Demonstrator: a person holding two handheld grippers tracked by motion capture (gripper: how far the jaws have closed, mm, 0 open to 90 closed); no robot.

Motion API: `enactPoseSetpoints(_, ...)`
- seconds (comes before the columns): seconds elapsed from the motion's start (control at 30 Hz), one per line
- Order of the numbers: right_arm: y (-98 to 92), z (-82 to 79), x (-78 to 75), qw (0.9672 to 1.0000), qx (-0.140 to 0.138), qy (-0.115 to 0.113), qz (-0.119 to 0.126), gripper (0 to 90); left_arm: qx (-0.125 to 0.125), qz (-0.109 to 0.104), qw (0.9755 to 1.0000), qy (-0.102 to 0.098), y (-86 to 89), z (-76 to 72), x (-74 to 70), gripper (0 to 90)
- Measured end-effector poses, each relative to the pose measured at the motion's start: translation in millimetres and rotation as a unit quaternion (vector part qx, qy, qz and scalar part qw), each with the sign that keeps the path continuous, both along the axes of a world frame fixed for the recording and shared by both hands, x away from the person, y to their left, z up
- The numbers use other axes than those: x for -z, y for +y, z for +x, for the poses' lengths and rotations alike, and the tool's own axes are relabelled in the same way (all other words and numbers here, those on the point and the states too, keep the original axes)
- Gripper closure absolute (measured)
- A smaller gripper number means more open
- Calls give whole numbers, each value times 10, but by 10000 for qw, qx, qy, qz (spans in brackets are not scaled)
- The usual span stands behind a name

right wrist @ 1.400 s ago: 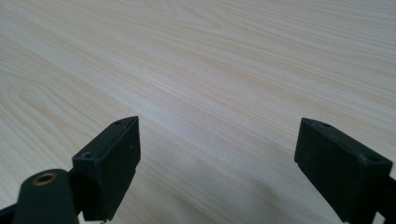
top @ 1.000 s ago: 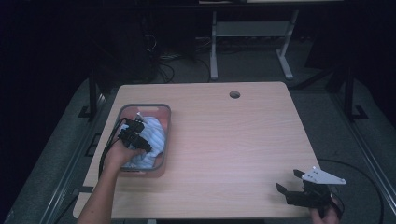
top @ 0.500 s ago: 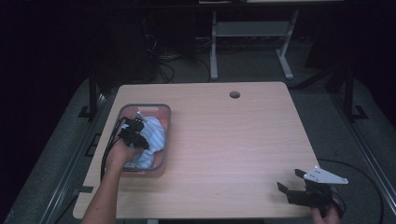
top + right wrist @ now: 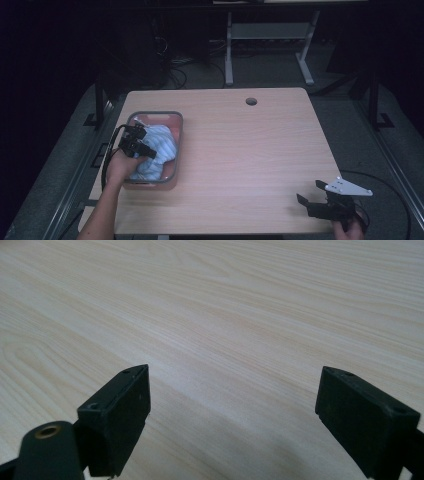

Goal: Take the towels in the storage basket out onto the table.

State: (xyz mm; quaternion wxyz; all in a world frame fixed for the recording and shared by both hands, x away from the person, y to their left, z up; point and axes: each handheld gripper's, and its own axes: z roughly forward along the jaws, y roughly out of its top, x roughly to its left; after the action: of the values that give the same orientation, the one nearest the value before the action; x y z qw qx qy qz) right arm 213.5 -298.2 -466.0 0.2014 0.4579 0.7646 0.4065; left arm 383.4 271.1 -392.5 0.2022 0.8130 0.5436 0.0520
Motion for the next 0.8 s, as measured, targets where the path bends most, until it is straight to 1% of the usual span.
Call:
enactPoseSetpoints(0.1, 7, 2, -7, 10000, 5, 5, -11, 137, -17, -206, 9997, -116, 34, -44, -65, 707)
enactPoseSetpoints(0.2, 15, 2, -8, 10000, -19, -17, -38, 138, -4, -399, 9989, -236, 66, -93, -133, 707)
enactPoseSetpoints(0.27, 21, 3, -11, 10000, -3, -3, -30, 137, 22, -477, 9984, -304, 83, -125, -179, 707)
enactPoseSetpoints(0.37, 22, 3, -16, 10000, 17, 0, -29, 138, 58, -658, 9969, -430, 106, -172, -245, 707)
enactPoseSetpoints(0.43, 22, 3, -16, 10000, 18, 2, -34, 137, 68, -698, 9965, -447, 114, -187, -265, 707)
enactPoseSetpoints(0.47, 24, 4, -17, 10000, 17, 6, -39, 137, 81, -743, 9960, -493, 123, -212, -297, 707)
enactPoseSetpoints(0.63, 25, 8, -23, 10000, 12, -17, -49, 138, 115, -808, 9951, -560, 143, -253, -359, 707)
enactPoseSetpoints(0.8, 26, 8, -27, 10000, 23, -9, -36, 138, 142, -984, 9929, -645, 170, -284, -412, 707)
